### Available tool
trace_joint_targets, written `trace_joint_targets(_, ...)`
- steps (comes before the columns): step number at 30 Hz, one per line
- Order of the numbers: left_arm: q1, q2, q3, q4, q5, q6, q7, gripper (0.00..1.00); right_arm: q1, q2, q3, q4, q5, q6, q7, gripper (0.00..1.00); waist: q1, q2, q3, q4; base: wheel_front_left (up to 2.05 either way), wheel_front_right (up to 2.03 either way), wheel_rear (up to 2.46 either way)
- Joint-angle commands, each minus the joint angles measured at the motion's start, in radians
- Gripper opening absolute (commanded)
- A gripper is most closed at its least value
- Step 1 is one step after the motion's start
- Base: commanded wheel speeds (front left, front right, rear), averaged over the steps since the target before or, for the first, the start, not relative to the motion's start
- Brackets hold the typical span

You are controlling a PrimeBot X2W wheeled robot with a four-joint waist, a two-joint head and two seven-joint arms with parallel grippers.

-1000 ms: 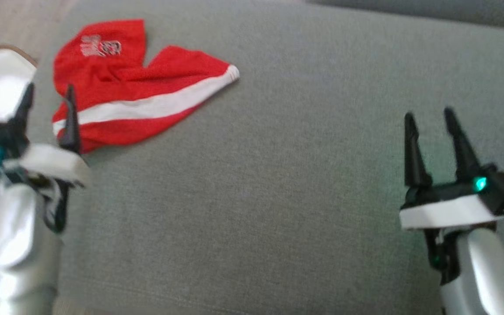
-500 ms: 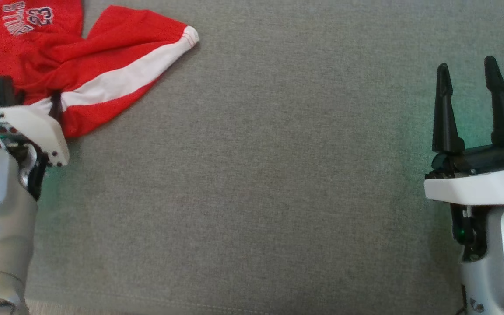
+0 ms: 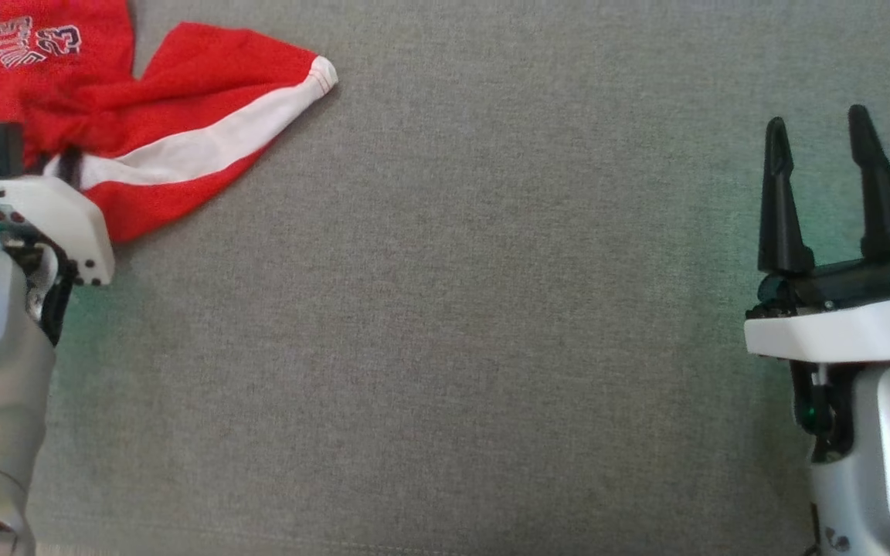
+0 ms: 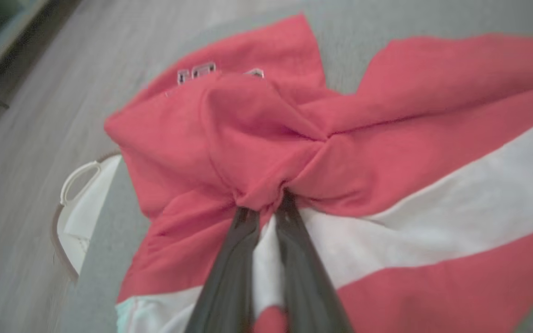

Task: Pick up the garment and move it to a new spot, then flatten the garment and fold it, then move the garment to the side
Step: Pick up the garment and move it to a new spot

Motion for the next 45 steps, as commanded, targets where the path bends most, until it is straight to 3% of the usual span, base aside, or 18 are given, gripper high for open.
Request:
trace_joint_targets(1, -0.026, 0.069, 0.017, -0.038, 0.011, 0.002, -0.050, 0.00, -0.012, 0.006, 0.028, -0.022, 0.007, 0.007, -0.014, 1.00, 0.0000, 0.0000, -0.020, -0.009, 0.00, 0.00, 0.00)
trace_joint_targets(6, -0.069, 0.076, -0.009, -0.100, 0.045, 0.015, -0.178, 0.00, -0.015, 0.016, 0.040, 0.019, 0.024, 0.007, -0.043, 1.00, 0.0000, 0.0000, -0.071, -0.049, 0.00, 0.00, 0.00)
trace_joint_targets(10, -0.114, 0.060, -0.045, -0.182, 0.077, 0.018, -0.220, 0.00, -0.012, 0.023, 0.045, 0.053, 0.038, 0.007, -0.066, 1.00, 0.0000, 0.0000, -0.106, -0.087, 0.00, 0.00, 0.00)
trace_joint_targets(19, -0.179, -0.034, -0.129, -0.430, 0.101, 0.016, -0.176, 0.00, -0.016, 0.026, 0.054, 0.109, 0.100, 0.007, -0.105, 1.00, 0.0000, 0.0000, -0.159, -0.195, 0.00, 0.00, 0.00)
trace_joint_targets(28, -0.204, -0.136, -0.192, -0.632, 0.114, 0.045, -0.166, 0.00, -0.016, 0.027, 0.056, 0.141, 0.144, 0.007, -0.119, 1.00, 0.0000, 0.0000, -0.172, -0.276, 0.00, 0.00, 0.00)
trace_joint_targets(36, -0.039, -0.147, -0.276, -0.718, 0.123, 0.052, -0.164, 0.00, -0.008, 0.027, 0.047, 0.125, 0.160, 0.007, -0.120, 1.00, 0.0000, 0.0000, -0.166, -0.279, 0.00, 0.00, 0.00)
trace_joint_targets(45, 0.202, -0.095, -0.351, -0.631, 0.143, 0.077, -0.198, 0.00, -0.011, 0.027, 0.046, 0.122, 0.155, 0.007, -0.121, 1.00, 0.0000, 0.0000, -0.165, -0.248, 0.00, 0.00, 0.00)
